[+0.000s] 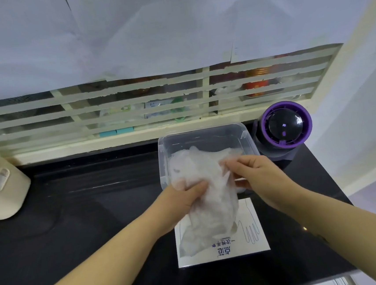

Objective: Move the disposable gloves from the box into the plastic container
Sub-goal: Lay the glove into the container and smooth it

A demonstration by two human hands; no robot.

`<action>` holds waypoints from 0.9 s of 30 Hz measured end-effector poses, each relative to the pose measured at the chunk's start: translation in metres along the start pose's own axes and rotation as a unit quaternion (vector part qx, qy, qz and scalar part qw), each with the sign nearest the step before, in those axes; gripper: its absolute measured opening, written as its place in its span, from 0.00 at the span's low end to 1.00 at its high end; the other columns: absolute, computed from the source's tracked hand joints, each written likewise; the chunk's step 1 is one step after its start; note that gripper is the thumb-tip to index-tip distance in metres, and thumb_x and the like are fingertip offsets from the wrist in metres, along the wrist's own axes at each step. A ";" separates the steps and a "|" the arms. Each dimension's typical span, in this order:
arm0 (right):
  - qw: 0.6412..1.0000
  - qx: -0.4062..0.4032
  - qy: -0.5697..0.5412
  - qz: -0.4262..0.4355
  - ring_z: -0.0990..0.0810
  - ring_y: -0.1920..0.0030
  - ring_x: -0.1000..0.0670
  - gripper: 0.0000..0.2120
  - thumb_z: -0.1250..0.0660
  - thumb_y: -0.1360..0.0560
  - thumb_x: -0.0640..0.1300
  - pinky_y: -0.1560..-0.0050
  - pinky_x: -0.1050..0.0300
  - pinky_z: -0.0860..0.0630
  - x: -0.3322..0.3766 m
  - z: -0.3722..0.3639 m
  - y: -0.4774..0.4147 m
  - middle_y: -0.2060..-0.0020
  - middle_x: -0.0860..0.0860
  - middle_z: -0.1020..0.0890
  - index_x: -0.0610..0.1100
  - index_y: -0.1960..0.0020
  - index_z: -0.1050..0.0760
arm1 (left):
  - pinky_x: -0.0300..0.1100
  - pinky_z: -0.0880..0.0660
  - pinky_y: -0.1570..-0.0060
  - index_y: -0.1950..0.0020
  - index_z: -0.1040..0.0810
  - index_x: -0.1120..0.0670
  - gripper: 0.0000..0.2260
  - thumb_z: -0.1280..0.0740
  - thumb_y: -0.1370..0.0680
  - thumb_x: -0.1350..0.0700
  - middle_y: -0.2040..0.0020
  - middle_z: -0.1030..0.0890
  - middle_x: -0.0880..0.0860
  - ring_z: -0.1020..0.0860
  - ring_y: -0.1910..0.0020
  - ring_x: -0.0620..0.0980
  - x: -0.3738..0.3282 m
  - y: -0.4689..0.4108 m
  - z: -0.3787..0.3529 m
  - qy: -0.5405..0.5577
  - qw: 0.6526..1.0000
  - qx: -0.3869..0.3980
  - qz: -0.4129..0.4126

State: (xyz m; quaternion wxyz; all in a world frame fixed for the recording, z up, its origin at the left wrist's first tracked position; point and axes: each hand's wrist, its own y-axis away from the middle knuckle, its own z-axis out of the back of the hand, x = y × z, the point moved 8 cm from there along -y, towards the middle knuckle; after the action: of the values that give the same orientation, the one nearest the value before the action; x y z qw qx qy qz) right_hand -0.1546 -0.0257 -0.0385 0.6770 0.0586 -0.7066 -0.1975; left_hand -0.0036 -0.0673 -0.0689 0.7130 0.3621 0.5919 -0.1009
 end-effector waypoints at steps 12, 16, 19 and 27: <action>0.970 -0.172 -0.173 0.007 0.26 0.64 0.51 0.12 0.41 0.19 0.44 0.58 0.55 0.28 -0.004 0.049 -0.002 0.68 0.50 0.25 0.43 0.60 0.26 | 0.47 0.21 0.46 0.43 0.20 0.58 0.22 0.30 0.33 0.48 0.48 0.15 0.55 0.17 0.47 0.54 -0.022 0.003 0.025 0.041 0.997 -0.037 -0.046; 0.945 -0.306 0.021 0.112 0.30 0.67 0.57 0.13 0.44 0.19 0.42 0.64 0.62 0.32 0.011 0.083 0.012 0.68 0.53 0.28 0.46 0.61 0.29 | 0.43 0.20 0.49 0.47 0.19 0.54 0.16 0.32 0.32 0.49 0.50 0.15 0.52 0.17 0.49 0.51 -0.029 0.009 0.040 0.038 0.994 -0.075 -0.064; 0.883 -0.368 0.123 0.263 0.27 0.63 0.64 0.11 0.47 0.17 0.39 0.60 0.70 0.30 0.028 0.085 0.034 0.62 0.55 0.26 0.42 0.53 0.28 | 0.53 0.22 0.43 0.47 0.18 0.50 0.07 0.33 0.23 0.53 0.49 0.16 0.54 0.18 0.46 0.54 -0.034 0.014 0.062 0.039 0.982 -0.155 -0.100; 0.775 0.003 0.436 0.458 0.19 0.59 0.49 0.13 0.43 0.29 0.35 0.58 0.56 0.20 -0.031 -0.029 0.043 0.55 0.49 0.19 0.46 0.49 0.28 | 0.61 0.25 0.41 0.48 0.19 0.49 0.06 0.33 0.22 0.56 0.46 0.16 0.56 0.19 0.45 0.56 -0.032 0.021 0.081 0.074 0.964 -0.228 -0.118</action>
State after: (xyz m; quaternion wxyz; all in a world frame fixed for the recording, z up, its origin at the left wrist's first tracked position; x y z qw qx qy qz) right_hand -0.1162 0.0190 -0.0521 0.9228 -0.1902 -0.2794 0.1848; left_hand 0.0615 -0.1131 -0.0283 0.7138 0.1240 0.6891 -0.0192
